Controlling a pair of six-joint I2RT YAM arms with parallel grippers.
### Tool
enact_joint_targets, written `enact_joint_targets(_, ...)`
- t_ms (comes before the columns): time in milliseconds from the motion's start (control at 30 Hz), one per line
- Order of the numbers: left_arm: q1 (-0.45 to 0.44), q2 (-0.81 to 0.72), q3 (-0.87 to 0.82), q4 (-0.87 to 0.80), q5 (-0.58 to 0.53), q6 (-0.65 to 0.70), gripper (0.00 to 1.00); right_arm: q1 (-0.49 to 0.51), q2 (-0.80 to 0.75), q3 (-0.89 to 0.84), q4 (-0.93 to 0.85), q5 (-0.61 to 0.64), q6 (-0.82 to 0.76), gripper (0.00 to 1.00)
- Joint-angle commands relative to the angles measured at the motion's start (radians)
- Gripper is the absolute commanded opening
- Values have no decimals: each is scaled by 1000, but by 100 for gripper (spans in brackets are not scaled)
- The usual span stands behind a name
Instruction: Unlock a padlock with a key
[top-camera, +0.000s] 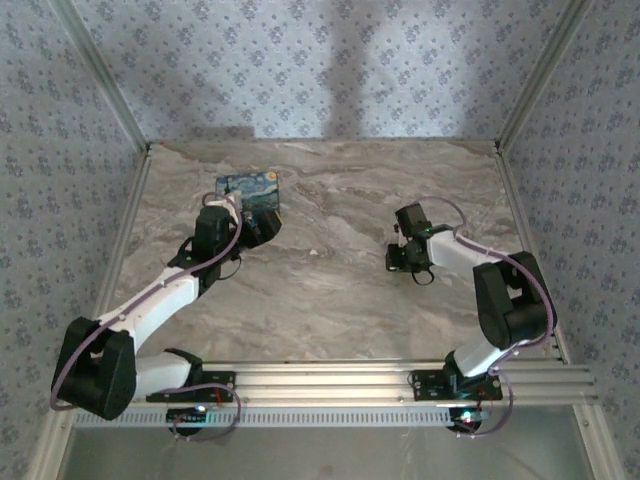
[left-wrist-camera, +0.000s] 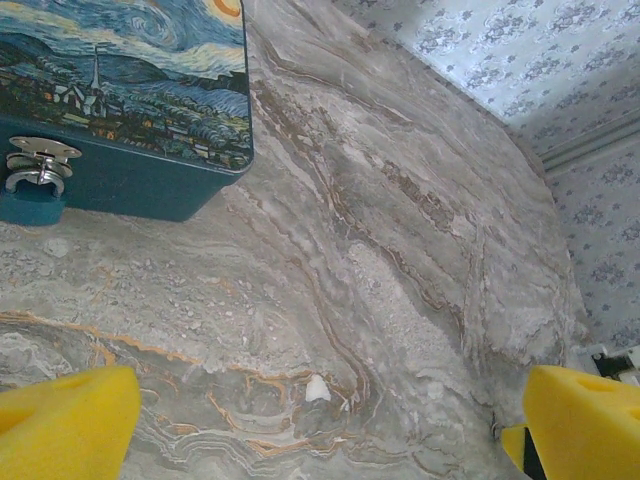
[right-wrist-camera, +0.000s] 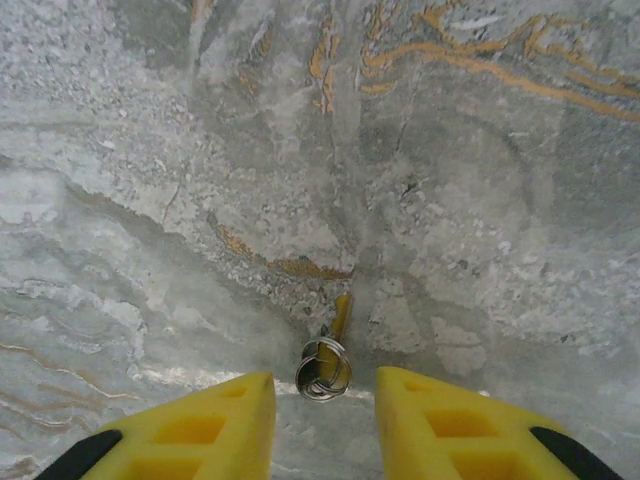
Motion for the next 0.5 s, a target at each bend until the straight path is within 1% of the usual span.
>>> enact_joint_targets(0,-6,-8,25,7,-14,-6,98,8,22,25,-30,32,-14,32)
enact_joint_targets(233,-6,-10,24,4,-14,-7,98,20,45,30,-29,48,-17,25)
enact_joint_targets(467,-7,-10,22,3,-14,-8,98,29,42,33,-39,70,-22,13)
